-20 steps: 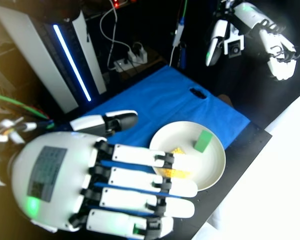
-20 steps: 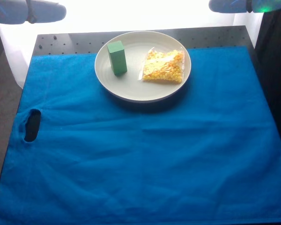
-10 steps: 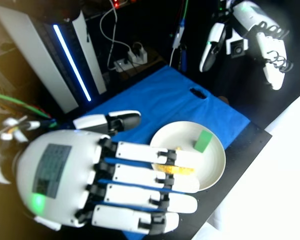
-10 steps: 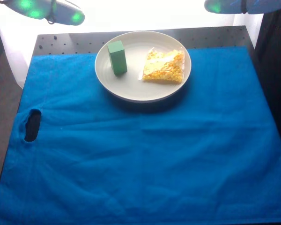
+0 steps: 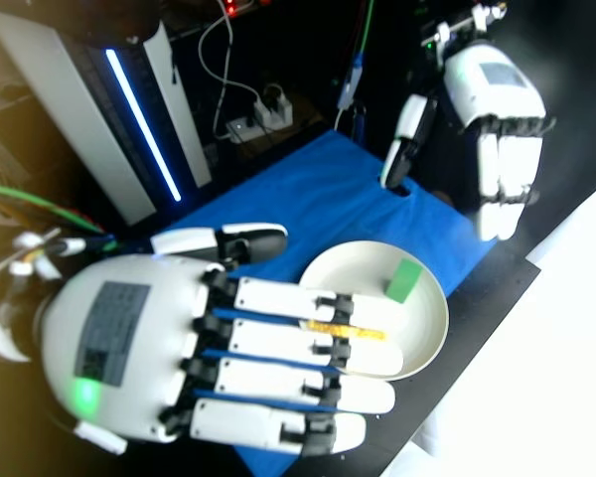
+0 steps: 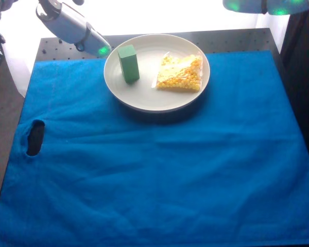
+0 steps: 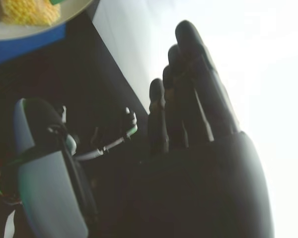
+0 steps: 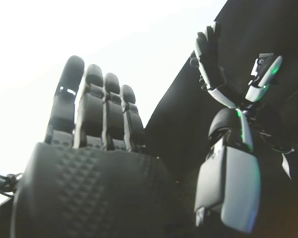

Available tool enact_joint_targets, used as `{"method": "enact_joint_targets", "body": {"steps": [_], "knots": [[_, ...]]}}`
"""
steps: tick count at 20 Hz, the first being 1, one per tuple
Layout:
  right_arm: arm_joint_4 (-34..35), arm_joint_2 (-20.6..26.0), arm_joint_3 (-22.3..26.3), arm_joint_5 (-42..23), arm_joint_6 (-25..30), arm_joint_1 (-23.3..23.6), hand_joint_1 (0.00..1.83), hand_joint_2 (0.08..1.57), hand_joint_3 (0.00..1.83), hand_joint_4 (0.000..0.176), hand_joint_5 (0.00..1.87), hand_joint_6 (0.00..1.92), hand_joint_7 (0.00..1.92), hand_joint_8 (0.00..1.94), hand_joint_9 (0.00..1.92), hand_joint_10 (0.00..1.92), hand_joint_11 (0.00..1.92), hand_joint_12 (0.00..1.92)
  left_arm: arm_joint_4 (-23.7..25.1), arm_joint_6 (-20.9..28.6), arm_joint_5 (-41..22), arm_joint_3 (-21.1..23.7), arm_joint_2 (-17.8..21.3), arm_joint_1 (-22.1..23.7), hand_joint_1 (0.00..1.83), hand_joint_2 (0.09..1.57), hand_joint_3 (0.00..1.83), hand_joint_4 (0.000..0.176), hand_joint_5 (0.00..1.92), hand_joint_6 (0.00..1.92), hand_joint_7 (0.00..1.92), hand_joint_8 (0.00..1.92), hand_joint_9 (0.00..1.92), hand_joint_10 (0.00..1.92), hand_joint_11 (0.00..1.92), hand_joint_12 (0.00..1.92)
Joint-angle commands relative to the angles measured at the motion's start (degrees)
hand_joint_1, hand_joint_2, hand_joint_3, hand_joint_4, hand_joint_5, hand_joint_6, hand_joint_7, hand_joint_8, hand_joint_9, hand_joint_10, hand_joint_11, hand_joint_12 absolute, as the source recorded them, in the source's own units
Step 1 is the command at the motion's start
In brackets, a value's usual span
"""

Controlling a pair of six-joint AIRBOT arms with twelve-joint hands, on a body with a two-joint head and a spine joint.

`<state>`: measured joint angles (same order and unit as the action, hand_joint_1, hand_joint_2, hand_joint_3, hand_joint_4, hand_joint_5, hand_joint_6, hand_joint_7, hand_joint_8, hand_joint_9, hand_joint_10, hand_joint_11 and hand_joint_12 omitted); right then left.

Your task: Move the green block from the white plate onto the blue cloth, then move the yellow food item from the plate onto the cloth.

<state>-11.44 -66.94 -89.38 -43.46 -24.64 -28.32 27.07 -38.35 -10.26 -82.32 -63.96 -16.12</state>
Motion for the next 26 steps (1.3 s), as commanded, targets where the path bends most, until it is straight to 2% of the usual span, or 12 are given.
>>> {"method": "enact_joint_targets", "body": {"steps": [1, 4, 6, 7, 9, 12, 14, 19, 22, 24, 25, 26], "knots": [[1.97, -0.12, -0.27, -6.92, 0.25, 0.95, 0.46, 0.91, 0.0, 0.011, 0.23, 0.0, 0.28, 0.0, 0.26, 0.0, 0.0, 0.9, 0.17, 0.07, -4.04, -0.6, -0.75, 0.82, 0.86, 0.78, 0.0, 0.013, 0.53, 0.0, 0.57, 0.0, 0.78, 0.02, 0.56, 0.97], [1.86, -0.37, -0.42, -6.92, 0.25, 0.95, 0.43, 0.9, 0.0, 0.015, 0.23, 0.0, 0.3, 0.0, 0.28, 0.0, 0.0, 0.95, 1.31, 0.06, -2.44, -2.04, -3.09, 0.84, 0.84, 0.79, 0.01, 0.0, 0.4, 0.0, 0.5, 0.0, 0.79, 0.02, 0.59, 1.02], [1.71, -0.64, -0.59, -6.92, 0.25, 0.95, 0.45, 0.88, 0.0, 0.02, 0.25, 0.0, 0.28, 0.0, 0.26, 0.0, 0.0, 0.91, 1.52, 0.05, -1.78, -3.08, -4.58, 0.84, 0.85, 0.79, 0.0, 0.012, 0.48, 0.01, 0.49, 0.0, 0.84, 0.03, 0.61, 0.98], [1.66, -0.7, -0.61, -6.92, 0.25, 0.95, 0.45, 0.89, 0.0, 0.025, 0.25, 0.0, 0.27, 0.0, 0.26, 0.0, 0.0, 0.91, 1.52, 0.06, -1.44, -3.61, -5.28, 0.84, 0.86, 0.81, 0.0, 0.0, 0.48, 0.0, 0.53, 0.0, 0.86, 0.03, 0.68, 0.95], [1.66, -0.72, -0.61, -6.92, 0.25, 0.95, 0.45, 0.88, 0.0, 0.03, 0.25, 0.0, 0.26, 0.0, 0.25, 0.0, 0.0, 0.88, 1.52, 0.06, -0.69, -4.97, -7.01, 0.83, 0.87, 0.82, 0.01, 0.0, 0.52, 0.01, 0.58, 0.02, 0.87, 0.03, 0.72, 0.94], [1.55, -0.94, -0.6, -6.93, 0.25, 0.95, 0.45, 0.89, 0.0, 0.019, 0.25, 0.0, 0.27, 0.0, 0.27, 0.01, 0.0, 0.93, 1.52, 0.03, 0.07, -5.9, -8.47, 0.41, 0.89, 0.82, 0.0, 0.0, 0.49, 0.0, 0.6, 0.02, 0.87, 0.03, 0.71, 0.94], [1.54, -0.98, -0.59, -6.93, 0.25, 0.95, 0.46, 0.89, 0.0, 0.025, 0.25, 0.0, 0.23, 0.0, 0.24, 0.0, 0.0, 0.9, 1.52, 0.03, 0.12, -6.29, -9.17, -0.1, 0.89, 0.81, 0.0, 0.0, 0.48, 0.0, 0.63, 0.0, 0.9, 0.03, 0.67, 0.98], [1.43, -1.13, -0.57, -6.93, 0.25, 0.95, 0.47, 0.87, 0.0, 0.032, 0.25, 0.0, 0.24, 0.0, 0.24, 0.0, 0.0, 0.84, 1.52, 0.03, 0.5, -7.33, -10.76, -1.33, 0.9, 0.79, 0.0, 0.0, 0.37, 0.0, 0.59, 0.0, 0.83, 0.0, 0.66, 0.83], [1.42, -1.13, -0.42, -6.93, 0.25, 0.95, 0.47, 0.9, 0.01, 0.027, 0.24, 0.0, 0.22, 0.0, 0.23, 0.0, 0.0, 0.82, 1.64, -0.01, 0.8, -7.57, -11.31, -1.6, 0.91, 0.78, 0.0, 0.0, 0.37, 0.0, 0.61, 0.01, 0.85, 0.01, 0.65, 0.81], [1.18, -1.13, -0.24, -6.93, 0.25, 0.94, 0.47, 0.91, 0.0, 0.029, 0.25, 0.0, 0.26, 0.0, 0.28, 0.01, 0.0, 0.9, 1.82, -0.01, 0.97, -8.15, -12.09, -2.13, 0.94, 0.79, 0.0, 0.001, 0.37, 0.0, 0.65, 0.01, 0.86, 0.01, 0.68, 0.89], [0.99, -1.13, -0.19, -6.93, 0.25, 0.94, 0.49, 0.92, 0.0, 0.019, 0.22, 0.0, 0.23, 0.0, 0.27, 0.01, 0.0, 0.97, 1.82, 0.0, 1.01, -8.33, -12.33, -2.4, 0.95, 0.79, 0.0, 0.006, 0.39, 0.0, 0.69, 0.01, 0.88, 0.01, 0.7, 0.96], [0.92, -1.13, -0.12, -6.93, 0.25, 0.94, 0.5, 0.91, 0.0, 0.024, 0.22, 0.0, 0.23, 0.0, 0.28, 0.01, 0.0, 1.01, 1.82, 0.0, 1.07, -8.48, -12.54, -2.63, 0.96, 0.78, 0.0, 0.01, 0.41, 0.01, 0.71, 0.01, 0.89, 0.02, 0.72, 0.99]]}}
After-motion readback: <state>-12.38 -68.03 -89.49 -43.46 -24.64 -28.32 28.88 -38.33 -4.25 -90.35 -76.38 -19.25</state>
